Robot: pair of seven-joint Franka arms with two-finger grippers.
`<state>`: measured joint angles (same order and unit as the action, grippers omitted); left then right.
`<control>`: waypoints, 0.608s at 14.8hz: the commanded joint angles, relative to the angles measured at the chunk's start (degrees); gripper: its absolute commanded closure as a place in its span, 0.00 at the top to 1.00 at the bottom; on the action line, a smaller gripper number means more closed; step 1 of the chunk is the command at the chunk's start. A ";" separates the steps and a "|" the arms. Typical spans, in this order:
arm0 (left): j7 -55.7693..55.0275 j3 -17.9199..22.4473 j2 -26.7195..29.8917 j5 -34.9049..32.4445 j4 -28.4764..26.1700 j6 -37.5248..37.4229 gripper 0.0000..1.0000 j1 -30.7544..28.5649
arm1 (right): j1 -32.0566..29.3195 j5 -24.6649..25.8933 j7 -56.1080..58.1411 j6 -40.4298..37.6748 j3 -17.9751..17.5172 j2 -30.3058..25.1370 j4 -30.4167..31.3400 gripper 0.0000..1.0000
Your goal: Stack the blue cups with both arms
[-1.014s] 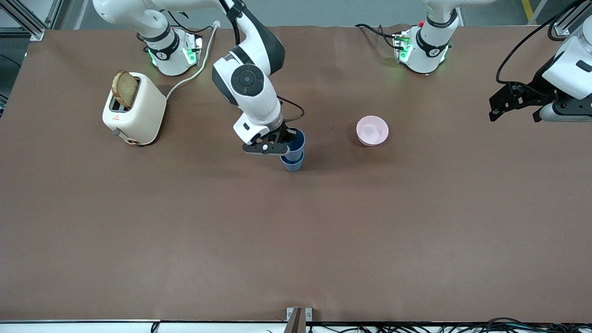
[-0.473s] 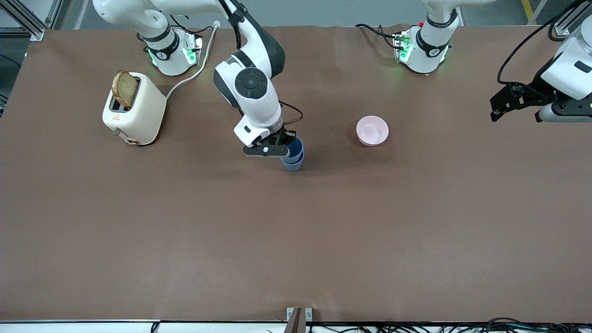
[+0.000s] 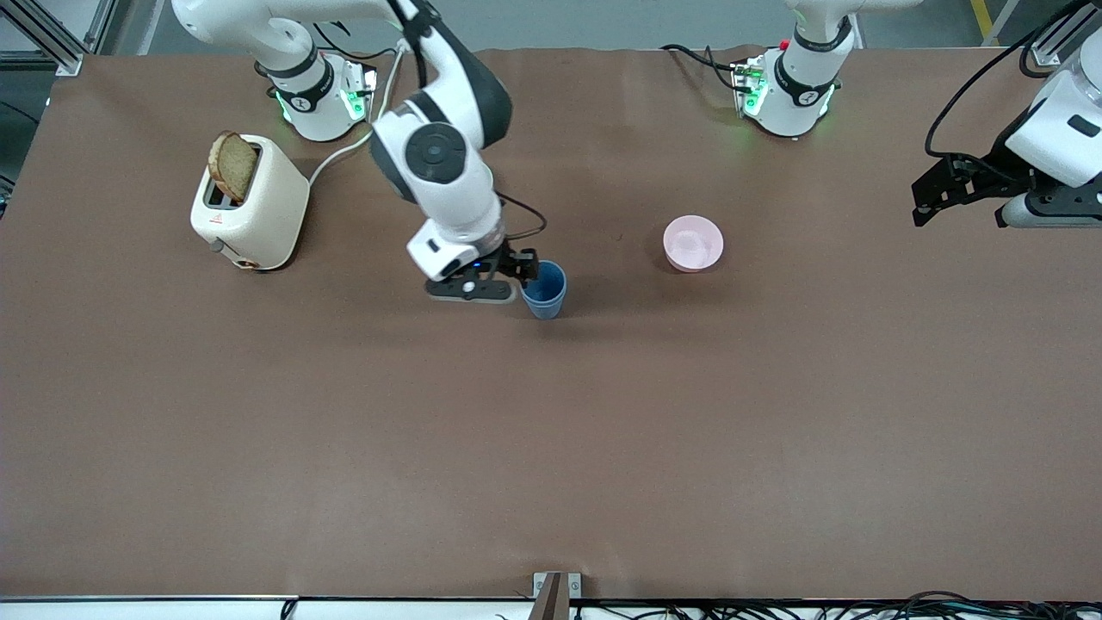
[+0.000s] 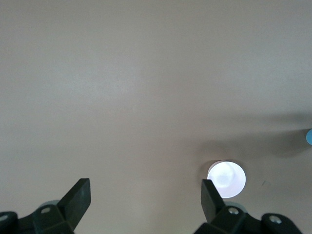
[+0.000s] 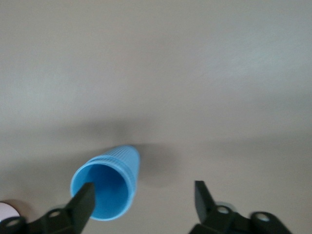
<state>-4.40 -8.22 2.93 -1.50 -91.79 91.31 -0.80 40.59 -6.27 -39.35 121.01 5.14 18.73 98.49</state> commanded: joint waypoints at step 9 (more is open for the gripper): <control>1.06 -0.40 -0.38 -1.22 0.56 -0.70 1.00 0.45 | -35.29 0.73 32.90 -14.22 -0.65 -22.23 6.88 0.97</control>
<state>-4.35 -8.40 2.92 -1.50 -91.82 91.28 -0.66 9.46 -6.08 -11.54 106.22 5.88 1.79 100.05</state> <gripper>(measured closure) 0.000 0.031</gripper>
